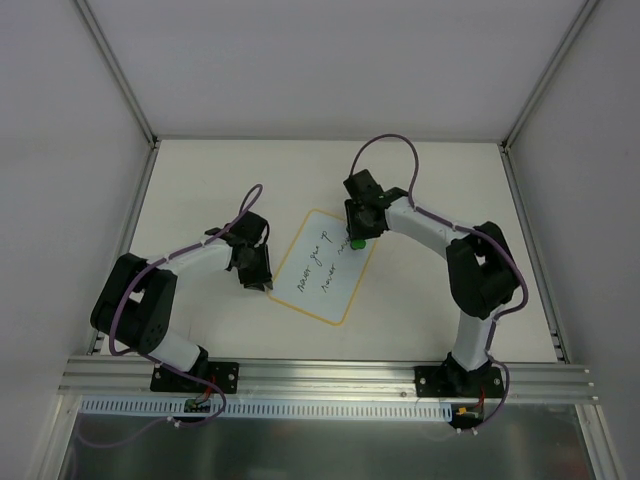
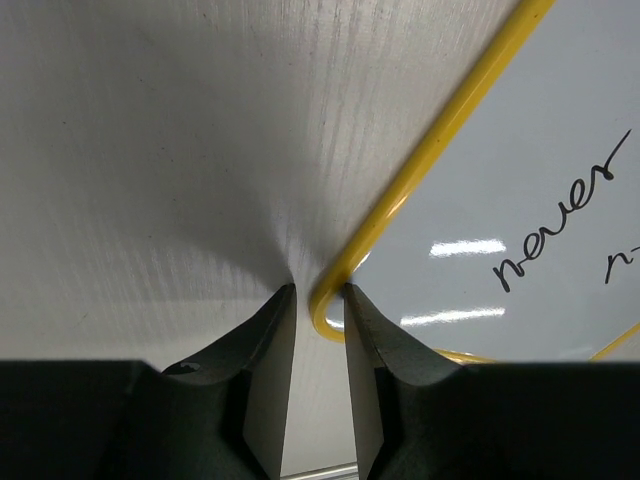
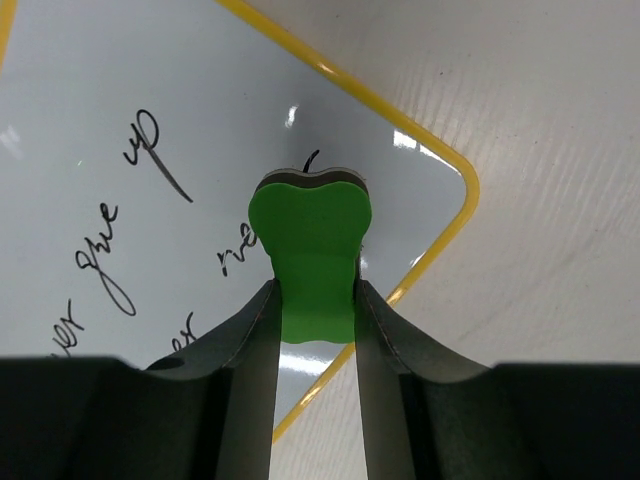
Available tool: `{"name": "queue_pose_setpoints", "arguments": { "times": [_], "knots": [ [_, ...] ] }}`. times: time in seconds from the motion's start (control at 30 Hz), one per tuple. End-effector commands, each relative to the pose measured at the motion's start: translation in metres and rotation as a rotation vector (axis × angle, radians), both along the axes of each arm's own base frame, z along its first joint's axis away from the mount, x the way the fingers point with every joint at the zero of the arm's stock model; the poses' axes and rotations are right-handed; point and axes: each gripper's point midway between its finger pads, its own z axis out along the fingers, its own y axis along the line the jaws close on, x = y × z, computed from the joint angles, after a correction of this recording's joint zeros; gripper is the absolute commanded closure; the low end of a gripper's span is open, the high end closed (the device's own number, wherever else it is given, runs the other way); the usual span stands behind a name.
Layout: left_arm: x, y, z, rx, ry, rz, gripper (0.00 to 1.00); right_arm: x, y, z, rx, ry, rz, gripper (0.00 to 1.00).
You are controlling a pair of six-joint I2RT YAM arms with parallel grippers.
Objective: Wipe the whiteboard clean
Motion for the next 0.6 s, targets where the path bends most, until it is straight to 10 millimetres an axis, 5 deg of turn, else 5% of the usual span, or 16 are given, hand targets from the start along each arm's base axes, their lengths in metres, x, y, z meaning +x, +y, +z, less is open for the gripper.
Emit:
{"name": "queue_pose_setpoints", "arguments": {
  "times": [0.0, 0.33, 0.57],
  "knots": [
    [-0.012, 0.004, -0.009, 0.024, 0.034, -0.009, 0.74, 0.014, 0.005, 0.001, -0.020, -0.028, -0.023, 0.92],
    [-0.018, 0.005, -0.014, 0.038, 0.053, -0.023, 0.99, 0.025, 0.006, -0.030, -0.087, 0.001, -0.021, 0.95],
    [-0.018, 0.000, -0.018, 0.040, 0.069, -0.032, 1.00, 0.013, 0.015, -0.056, -0.147, 0.102, 0.046, 1.00]
  ]
}}
